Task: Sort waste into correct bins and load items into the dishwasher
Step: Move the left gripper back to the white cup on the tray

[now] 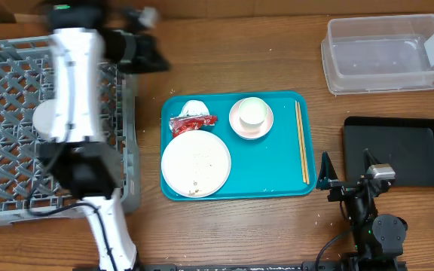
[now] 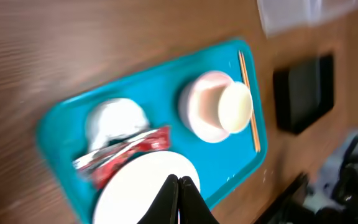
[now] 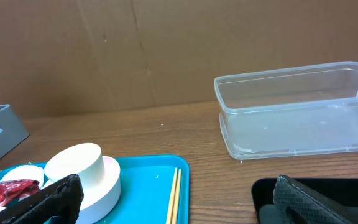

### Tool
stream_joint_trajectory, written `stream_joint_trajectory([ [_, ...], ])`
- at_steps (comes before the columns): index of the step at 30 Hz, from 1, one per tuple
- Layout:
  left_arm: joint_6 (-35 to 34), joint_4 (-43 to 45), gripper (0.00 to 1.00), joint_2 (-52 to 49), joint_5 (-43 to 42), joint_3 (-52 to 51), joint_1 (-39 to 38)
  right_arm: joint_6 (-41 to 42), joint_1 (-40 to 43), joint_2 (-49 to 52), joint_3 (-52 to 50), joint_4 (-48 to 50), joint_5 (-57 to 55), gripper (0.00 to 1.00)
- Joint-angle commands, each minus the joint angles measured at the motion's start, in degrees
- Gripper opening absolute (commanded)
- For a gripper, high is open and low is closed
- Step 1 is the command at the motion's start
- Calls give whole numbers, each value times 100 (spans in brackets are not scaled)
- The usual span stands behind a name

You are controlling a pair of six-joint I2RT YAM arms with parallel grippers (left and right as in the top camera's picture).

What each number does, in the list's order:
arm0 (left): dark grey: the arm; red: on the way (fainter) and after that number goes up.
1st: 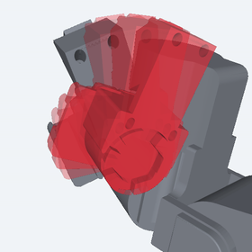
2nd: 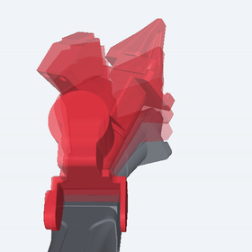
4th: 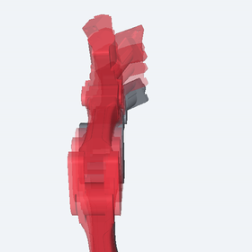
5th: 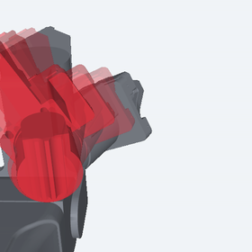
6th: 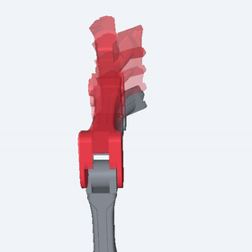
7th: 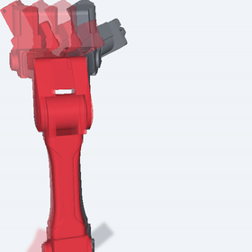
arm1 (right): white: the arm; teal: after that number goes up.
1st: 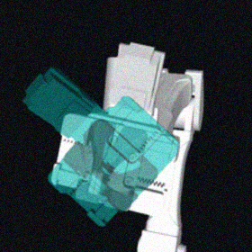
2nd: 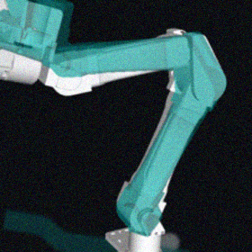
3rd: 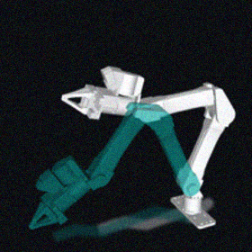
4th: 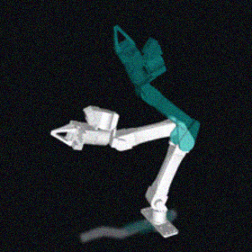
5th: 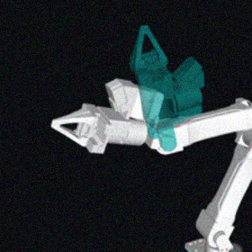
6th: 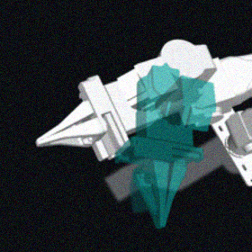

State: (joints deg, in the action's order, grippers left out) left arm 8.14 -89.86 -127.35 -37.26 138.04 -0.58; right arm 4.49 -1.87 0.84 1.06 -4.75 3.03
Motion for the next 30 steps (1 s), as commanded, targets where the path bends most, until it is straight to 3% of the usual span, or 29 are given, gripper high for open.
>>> stream_joint_trajectory([
  [1,-22,133,4,-319,619,0,-780,22,24,-57,-61,17,7,100],
  [3,-44,221,25,-442,645,0,-1167,22,24,-57,-61,17,7,100],
  [4,-44,280,73,-505,654,0,-1381,22,24,-57,-61,17,7,100],
  [5,-44,323,100,-557,632,0,-1596,22,24,-57,-61,17,4,100],
  [11,223,356,97,-640,903,0,-2374,22,24,-57,-61,17,7,100],
  [12,216,380,87,-640,968,2,-2483,22,24,-57,-61,17,7,100],
  [14,144,511,50,-643,1056,0,-2691,24,24,-55,-61,17,7,100],
  [15,-9,603,40,-643,1191,0,-2811,22,24,-57,-61,17,7,100],
  [22,-1637,1047,38,-649,4251,0,-3633,22,24,-57,-61,17,7,100],
  [30,-2090,1381,33,-654,4358,-2,-3825,22,24,-55,-61,17,7,100],
])
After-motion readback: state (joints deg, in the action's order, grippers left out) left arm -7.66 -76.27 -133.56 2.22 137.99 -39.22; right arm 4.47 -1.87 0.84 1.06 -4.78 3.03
